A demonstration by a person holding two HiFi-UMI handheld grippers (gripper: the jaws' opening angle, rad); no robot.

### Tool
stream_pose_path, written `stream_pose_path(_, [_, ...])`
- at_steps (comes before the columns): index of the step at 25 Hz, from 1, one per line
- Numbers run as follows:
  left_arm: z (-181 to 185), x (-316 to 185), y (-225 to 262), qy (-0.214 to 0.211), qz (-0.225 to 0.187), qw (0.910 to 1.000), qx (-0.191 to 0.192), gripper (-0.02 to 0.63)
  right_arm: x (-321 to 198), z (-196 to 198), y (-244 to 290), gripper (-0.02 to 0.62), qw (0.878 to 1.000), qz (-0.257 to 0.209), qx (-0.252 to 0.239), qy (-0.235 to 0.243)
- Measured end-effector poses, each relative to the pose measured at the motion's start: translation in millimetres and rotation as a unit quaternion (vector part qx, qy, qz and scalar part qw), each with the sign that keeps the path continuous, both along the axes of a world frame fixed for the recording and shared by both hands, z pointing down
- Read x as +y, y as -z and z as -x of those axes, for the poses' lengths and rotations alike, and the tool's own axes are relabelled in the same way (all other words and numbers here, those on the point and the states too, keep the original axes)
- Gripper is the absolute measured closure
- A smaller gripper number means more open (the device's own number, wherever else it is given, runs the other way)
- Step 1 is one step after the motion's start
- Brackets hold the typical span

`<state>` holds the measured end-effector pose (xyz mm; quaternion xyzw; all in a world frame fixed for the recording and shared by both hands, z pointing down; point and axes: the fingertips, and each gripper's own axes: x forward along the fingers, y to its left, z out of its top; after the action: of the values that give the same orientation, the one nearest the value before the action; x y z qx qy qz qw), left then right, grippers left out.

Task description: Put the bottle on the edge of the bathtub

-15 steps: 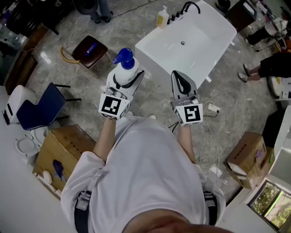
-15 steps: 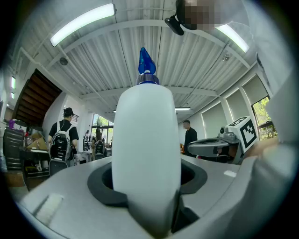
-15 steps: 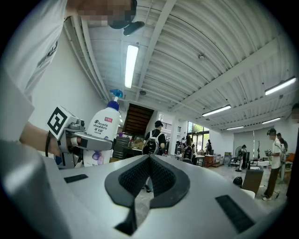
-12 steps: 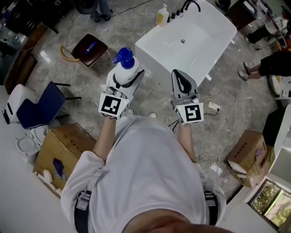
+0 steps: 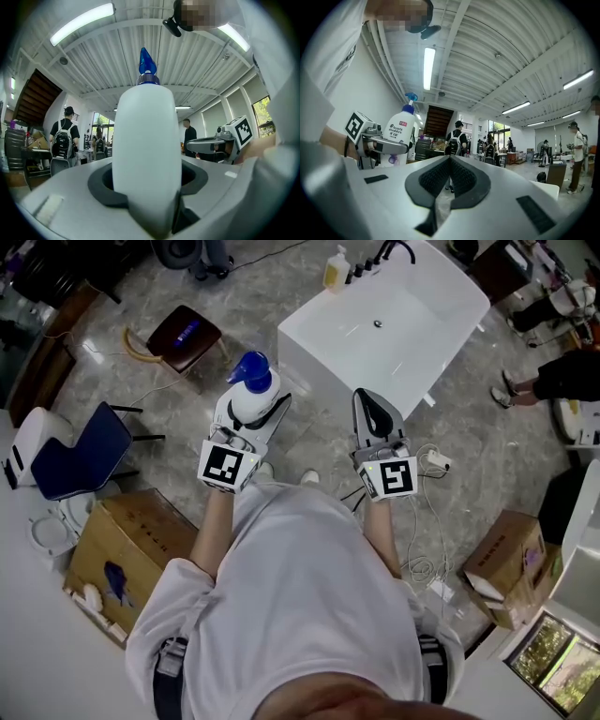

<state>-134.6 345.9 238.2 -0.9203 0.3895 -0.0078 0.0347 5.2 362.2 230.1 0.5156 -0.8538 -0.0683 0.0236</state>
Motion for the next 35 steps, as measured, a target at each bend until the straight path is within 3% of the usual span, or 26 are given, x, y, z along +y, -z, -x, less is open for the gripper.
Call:
stream_pose_path(15, [-38, 12, -28, 0.069, 0.032, 0.9967, -0.029, 0.356, 17, -78, -35, 0.594, 0.998, 0.047, -0.025, 0.036])
stream_pose_path(21, [-52, 10, -25, 0.077, 0.029, 0.9956, -0.044, 0.356, 5, -96, -55, 0.594, 0.995, 0.066, -0.046, 0.054])
stream_pose_path(35, [-77, -77, -29, 0.074, 0.011, 0.9960, -0.047, 0.356, -65, -131, -62, 0.594, 0.996, 0.060, -0.045, 0.038])
